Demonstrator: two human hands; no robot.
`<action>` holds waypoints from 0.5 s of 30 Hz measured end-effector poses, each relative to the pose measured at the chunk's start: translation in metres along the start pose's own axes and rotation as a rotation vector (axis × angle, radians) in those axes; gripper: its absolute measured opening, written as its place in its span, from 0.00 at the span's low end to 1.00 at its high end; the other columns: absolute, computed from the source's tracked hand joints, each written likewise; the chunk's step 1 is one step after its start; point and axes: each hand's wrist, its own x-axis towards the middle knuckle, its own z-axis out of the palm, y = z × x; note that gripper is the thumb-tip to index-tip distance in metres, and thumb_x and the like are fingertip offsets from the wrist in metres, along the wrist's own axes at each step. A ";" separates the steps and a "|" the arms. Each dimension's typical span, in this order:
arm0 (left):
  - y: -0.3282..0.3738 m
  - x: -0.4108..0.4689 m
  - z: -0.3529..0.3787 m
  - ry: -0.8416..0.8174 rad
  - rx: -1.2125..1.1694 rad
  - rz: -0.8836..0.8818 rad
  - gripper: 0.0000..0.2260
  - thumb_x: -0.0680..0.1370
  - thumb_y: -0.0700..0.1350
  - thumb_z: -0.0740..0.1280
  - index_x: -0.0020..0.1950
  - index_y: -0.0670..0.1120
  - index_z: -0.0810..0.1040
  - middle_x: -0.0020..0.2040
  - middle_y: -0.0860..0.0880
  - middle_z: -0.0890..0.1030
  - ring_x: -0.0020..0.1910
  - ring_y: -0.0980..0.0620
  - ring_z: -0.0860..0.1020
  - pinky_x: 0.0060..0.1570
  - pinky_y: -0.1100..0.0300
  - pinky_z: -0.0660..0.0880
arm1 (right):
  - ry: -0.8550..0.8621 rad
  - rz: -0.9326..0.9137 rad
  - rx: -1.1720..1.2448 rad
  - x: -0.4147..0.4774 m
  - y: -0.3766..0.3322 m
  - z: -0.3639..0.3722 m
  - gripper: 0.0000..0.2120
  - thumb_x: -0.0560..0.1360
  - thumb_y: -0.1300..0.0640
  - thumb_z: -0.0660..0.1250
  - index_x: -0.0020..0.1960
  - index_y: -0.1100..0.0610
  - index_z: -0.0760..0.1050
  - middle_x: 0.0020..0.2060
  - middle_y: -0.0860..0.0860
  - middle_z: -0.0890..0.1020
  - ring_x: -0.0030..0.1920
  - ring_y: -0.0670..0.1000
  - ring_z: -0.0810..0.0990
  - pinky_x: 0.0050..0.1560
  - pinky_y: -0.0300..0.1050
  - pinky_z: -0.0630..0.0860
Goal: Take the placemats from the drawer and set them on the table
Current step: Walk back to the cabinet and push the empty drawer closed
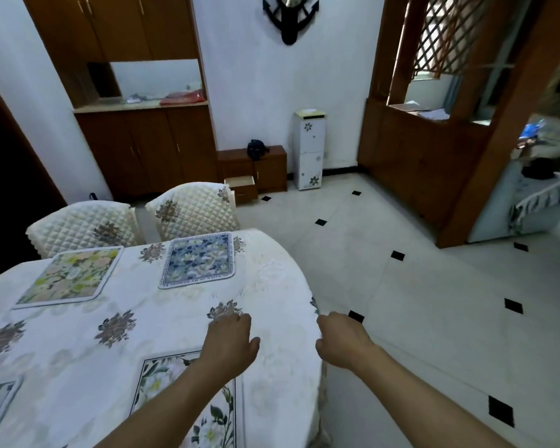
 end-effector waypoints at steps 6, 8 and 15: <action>0.031 0.051 -0.002 0.020 0.003 0.106 0.13 0.77 0.57 0.60 0.50 0.47 0.72 0.47 0.48 0.77 0.49 0.45 0.75 0.47 0.52 0.67 | 0.064 0.081 0.042 0.011 0.031 -0.026 0.11 0.75 0.52 0.60 0.52 0.57 0.72 0.52 0.56 0.77 0.52 0.58 0.77 0.47 0.46 0.72; 0.047 0.064 -0.005 0.024 0.006 0.131 0.14 0.77 0.57 0.61 0.50 0.47 0.72 0.47 0.48 0.77 0.49 0.45 0.75 0.47 0.52 0.66 | 0.069 0.103 0.048 0.013 0.045 -0.034 0.13 0.75 0.51 0.60 0.53 0.58 0.72 0.53 0.57 0.77 0.52 0.58 0.77 0.49 0.48 0.74; 0.102 0.119 -0.013 0.053 0.030 0.154 0.14 0.77 0.57 0.60 0.50 0.47 0.73 0.47 0.48 0.77 0.48 0.46 0.75 0.43 0.54 0.62 | 0.121 0.092 0.021 0.040 0.107 -0.064 0.10 0.74 0.52 0.61 0.49 0.58 0.72 0.49 0.56 0.77 0.49 0.58 0.78 0.42 0.45 0.69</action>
